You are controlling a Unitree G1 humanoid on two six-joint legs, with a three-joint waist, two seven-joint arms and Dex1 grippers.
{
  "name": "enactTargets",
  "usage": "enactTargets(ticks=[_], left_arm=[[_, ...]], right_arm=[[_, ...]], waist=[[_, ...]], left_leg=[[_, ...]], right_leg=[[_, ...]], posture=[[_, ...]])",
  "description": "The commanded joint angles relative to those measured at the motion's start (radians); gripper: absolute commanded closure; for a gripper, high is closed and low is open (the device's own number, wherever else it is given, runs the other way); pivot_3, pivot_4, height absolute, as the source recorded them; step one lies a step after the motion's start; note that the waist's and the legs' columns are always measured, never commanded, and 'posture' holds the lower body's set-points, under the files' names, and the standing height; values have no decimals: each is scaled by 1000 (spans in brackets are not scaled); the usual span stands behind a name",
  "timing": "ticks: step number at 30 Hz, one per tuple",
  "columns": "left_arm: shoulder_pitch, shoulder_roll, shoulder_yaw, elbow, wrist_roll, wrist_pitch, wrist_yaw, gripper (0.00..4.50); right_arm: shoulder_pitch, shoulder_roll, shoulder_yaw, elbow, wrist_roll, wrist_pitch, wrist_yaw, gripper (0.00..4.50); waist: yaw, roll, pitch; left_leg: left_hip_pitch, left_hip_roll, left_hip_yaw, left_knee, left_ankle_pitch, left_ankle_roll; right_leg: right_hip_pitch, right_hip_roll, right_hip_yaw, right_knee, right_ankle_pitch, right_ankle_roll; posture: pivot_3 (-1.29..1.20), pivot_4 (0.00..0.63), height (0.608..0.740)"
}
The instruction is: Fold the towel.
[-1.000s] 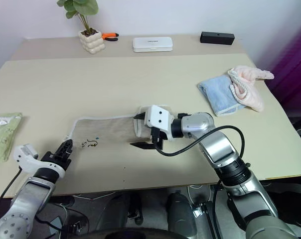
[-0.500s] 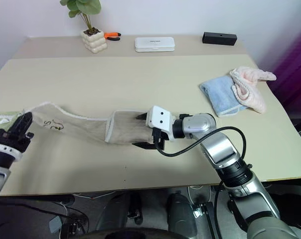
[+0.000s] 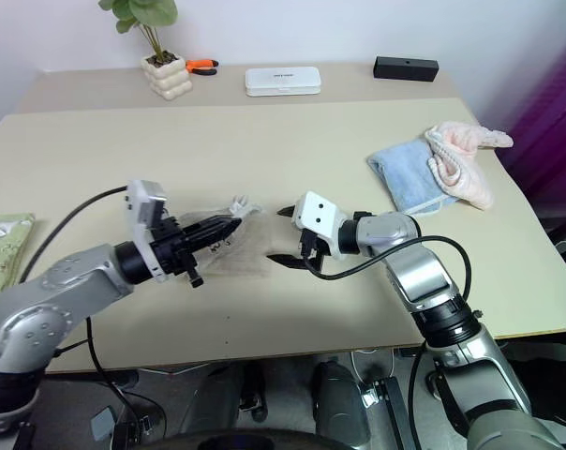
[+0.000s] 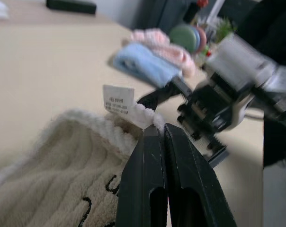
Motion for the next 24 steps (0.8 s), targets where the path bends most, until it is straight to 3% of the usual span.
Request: enactTargets(ticks=[1,3,6,10,13,15,17,19,22,23,24], left_arm=[[-19,-23,-26,36,69,-4,-59,4479],[-15,-39,-13,41,58,12,-73,4479],[-7,-54,16,35,43,28,-80,3617],[16,-52,144,15,-83,59,-79,1707],[58,-30,299,11,-219,67,-72,1707],[86,-21,412,35,-278,55,-39,1641],[105,-8,473,59,-251,45,-4,1641],[122,10,490,64,-193,42,3,2425],[163,45,405,28,-3,7,-7,3810],[170,42,359,19,54,-7,-12,3864],[172,34,324,15,91,-20,-21,3864]], right_arm=[[20,-20,-40,-48,-1,-12,-17,0],[27,-26,-45,-51,-3,-11,-22,0],[30,-31,-50,-48,-3,-14,-24,0],[19,-47,-59,-23,-11,-24,-23,0],[3,-62,-78,-7,-1,-21,-12,0],[-12,-69,-102,-3,24,-2,-4,575],[-23,-69,-121,-1,47,13,6,1328],[-35,-60,-134,3,64,24,5,2397],[-81,13,-140,-25,133,96,-15,3895],[-92,43,-133,-34,145,118,-29,4466],[-96,64,-123,-38,147,132,-37,4466]], waist=[[1,0,0],[2,0,0],[2,0,0],[2,0,0],[-1,0,0],[-1,0,0],[0,0,0],[1,0,0],[1,0,0],[2,0,0],[3,0,0]], left_leg=[[0,2,0,0,0,0],[0,3,0,1,0,0],[-1,3,0,2,0,0],[0,4,0,2,0,1],[0,4,0,2,0,1],[0,5,-1,2,0,1],[0,5,-1,3,0,1],[0,5,-1,3,0,1],[0,4,0,3,0,1],[0,4,0,3,0,1],[0,4,0,3,0,1]], right_leg=[[0,0,0,0,0,0],[0,0,0,0,0,-1],[0,0,0,0,1,-1],[0,0,0,0,1,-2],[0,0,0,0,1,-2],[0,0,0,0,1,-2],[0,0,0,0,1,-2],[1,1,0,0,1,-2],[1,1,0,0,1,-2],[1,1,0,0,2,-2],[1,1,0,0,2,-3]], posture=[[0,150,731],[0,150,731],[0,150,731],[0,150,731],[0,150,731],[0,150,731],[0,150,731],[0,150,731],[0,150,731],[0,150,731],[0,150,731]])
